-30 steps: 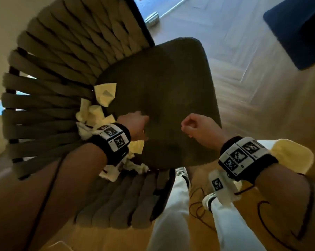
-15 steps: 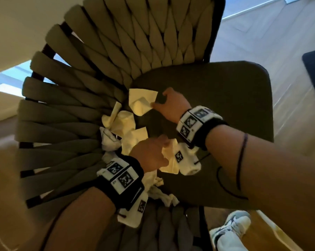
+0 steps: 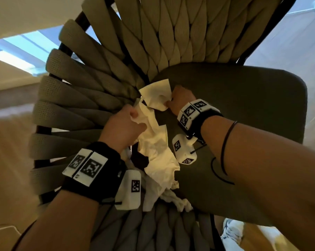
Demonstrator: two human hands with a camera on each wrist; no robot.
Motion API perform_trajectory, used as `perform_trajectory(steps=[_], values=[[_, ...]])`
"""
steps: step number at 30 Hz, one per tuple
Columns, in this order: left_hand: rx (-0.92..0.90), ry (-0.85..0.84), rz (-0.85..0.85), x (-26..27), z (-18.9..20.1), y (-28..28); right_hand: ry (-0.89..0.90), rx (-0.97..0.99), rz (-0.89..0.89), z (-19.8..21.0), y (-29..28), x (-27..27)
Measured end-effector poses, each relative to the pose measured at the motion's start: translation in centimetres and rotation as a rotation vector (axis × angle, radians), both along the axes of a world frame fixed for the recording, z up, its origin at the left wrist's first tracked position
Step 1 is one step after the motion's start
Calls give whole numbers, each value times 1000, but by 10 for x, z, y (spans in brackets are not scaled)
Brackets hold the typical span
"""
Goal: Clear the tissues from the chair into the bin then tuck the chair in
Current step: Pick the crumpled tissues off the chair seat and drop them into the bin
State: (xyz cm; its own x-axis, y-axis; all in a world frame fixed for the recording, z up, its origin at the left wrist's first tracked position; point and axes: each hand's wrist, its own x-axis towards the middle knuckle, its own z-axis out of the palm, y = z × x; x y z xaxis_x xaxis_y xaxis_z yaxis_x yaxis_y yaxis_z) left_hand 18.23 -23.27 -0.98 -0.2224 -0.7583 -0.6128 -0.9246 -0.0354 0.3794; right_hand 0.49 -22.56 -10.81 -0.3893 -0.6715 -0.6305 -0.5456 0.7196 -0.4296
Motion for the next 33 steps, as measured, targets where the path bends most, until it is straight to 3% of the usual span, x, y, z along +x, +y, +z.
perform_trajectory(steps=[3, 7, 10, 13, 18, 21, 25, 30, 33], values=[[-58, 55, 65, -12, 2, -6, 56, -75, 92, 6, 13, -2], [-73, 97, 79, -21, -2, -7, 89, -212, 72, 3, 25, -3], [-80, 92, 73, -20, -6, -2, 153, -316, 333, 6, 19, -3], [-75, 92, 88, -17, -10, 3, 238, -256, 548, 11, 13, -1], [-52, 106, 109, -20, -12, 8, 143, -247, 322, 29, 48, -13], [22, 260, 163, -40, -14, 21, 2, -378, 40, 42, 89, -27], [20, 439, 212, -79, -13, 41, -169, -435, -180, 56, 132, -43], [112, 540, 314, -115, -11, 54, -177, -452, -276, 52, 158, -63], [162, 551, 240, -126, -11, 63, -104, -433, -205, 48, 167, -67]])
